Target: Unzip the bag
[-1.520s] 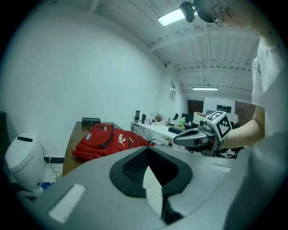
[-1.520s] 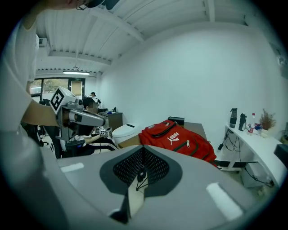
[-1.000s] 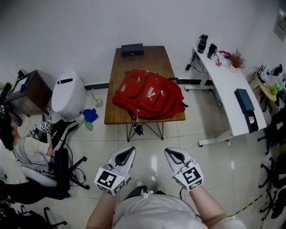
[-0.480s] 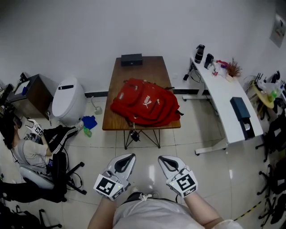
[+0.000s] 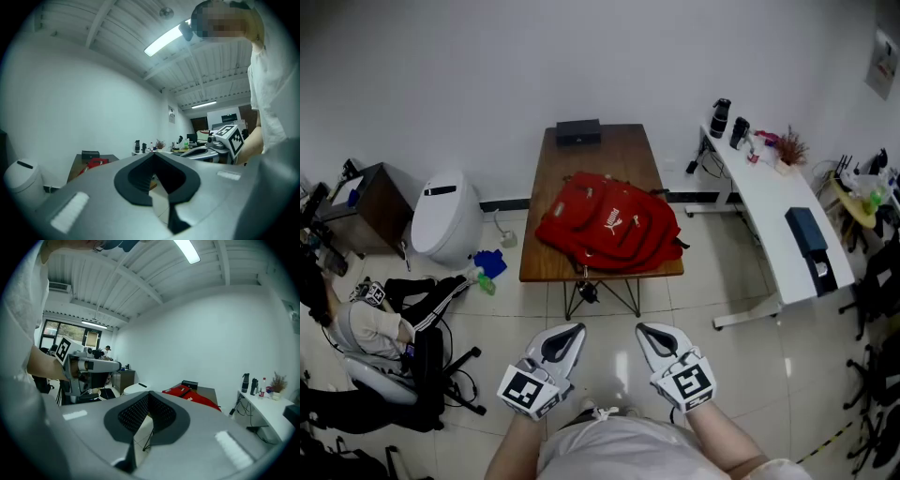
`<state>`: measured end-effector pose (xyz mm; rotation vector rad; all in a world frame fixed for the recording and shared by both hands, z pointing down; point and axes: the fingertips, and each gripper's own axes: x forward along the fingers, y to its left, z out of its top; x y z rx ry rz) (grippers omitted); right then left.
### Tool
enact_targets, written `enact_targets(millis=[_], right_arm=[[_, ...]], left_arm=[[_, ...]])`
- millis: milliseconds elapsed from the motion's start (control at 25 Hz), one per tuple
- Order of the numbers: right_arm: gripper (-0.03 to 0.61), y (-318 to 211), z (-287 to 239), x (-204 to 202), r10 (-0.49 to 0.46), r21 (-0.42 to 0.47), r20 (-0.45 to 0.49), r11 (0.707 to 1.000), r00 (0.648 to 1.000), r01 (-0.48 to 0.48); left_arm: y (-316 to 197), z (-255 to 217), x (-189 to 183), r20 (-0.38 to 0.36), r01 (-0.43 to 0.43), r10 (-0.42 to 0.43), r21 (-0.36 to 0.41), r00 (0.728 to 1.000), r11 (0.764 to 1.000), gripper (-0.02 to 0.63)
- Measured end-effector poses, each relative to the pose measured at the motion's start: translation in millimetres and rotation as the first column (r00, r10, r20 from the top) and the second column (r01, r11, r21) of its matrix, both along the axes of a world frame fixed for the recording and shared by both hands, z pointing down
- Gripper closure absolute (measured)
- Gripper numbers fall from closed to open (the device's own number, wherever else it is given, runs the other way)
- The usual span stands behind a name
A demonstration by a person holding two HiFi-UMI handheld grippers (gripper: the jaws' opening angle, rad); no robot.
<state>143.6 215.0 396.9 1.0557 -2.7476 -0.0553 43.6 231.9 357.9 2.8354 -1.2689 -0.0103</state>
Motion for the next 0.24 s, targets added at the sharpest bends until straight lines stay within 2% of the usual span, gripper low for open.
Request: enact_targets(millis=[240], right_arm=[[0.571, -10.4, 3.7, -4.1, 0.027, -0.006, -0.010, 1.000, 1.000, -0.027]], left_arm=[[-9.8, 4.6, -5.5, -0.008, 0.014, -0.014, -0.013, 1.000, 1.000, 0.607]])
